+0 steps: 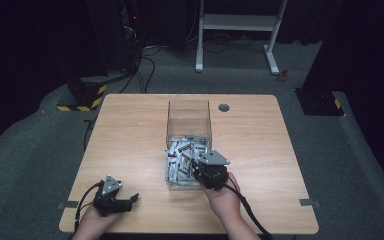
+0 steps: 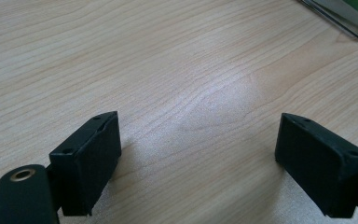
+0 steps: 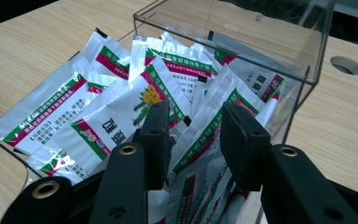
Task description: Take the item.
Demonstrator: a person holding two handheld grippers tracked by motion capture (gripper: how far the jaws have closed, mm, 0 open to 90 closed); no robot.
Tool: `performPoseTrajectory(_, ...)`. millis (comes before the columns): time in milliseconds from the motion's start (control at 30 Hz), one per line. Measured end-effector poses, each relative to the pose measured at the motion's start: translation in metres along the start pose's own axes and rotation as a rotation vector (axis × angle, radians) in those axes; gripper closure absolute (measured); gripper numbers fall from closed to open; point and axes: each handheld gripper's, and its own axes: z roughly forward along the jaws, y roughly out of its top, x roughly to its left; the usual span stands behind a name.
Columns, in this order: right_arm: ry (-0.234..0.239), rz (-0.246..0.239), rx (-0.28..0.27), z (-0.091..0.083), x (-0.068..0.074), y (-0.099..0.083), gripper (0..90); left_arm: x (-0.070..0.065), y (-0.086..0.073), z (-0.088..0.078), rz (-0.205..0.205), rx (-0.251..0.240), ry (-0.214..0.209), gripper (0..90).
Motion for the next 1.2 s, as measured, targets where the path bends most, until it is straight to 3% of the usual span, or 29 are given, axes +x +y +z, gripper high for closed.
performPoseTrajectory(333, 0.011, 0.040, 0.010, 0.002, -0.004, -0.004, 74.1, 0.000, 0.000, 0.000, 0.001, 0.000, 0.000, 14.5)
performPoseTrajectory(733, -0.004, 0.030, -0.026, -0.002, -0.001, -0.005, 89.7, 0.000, 0.000, 0.000, 0.001, 0.000, 0.000, 14.5)
performPoseTrajectory(1200, 0.002, 0.031, -0.094, -0.011, -0.001, -0.005, 90.0, 0.000, 0.000, 0.000, 0.001, 0.001, -0.001, 14.5)
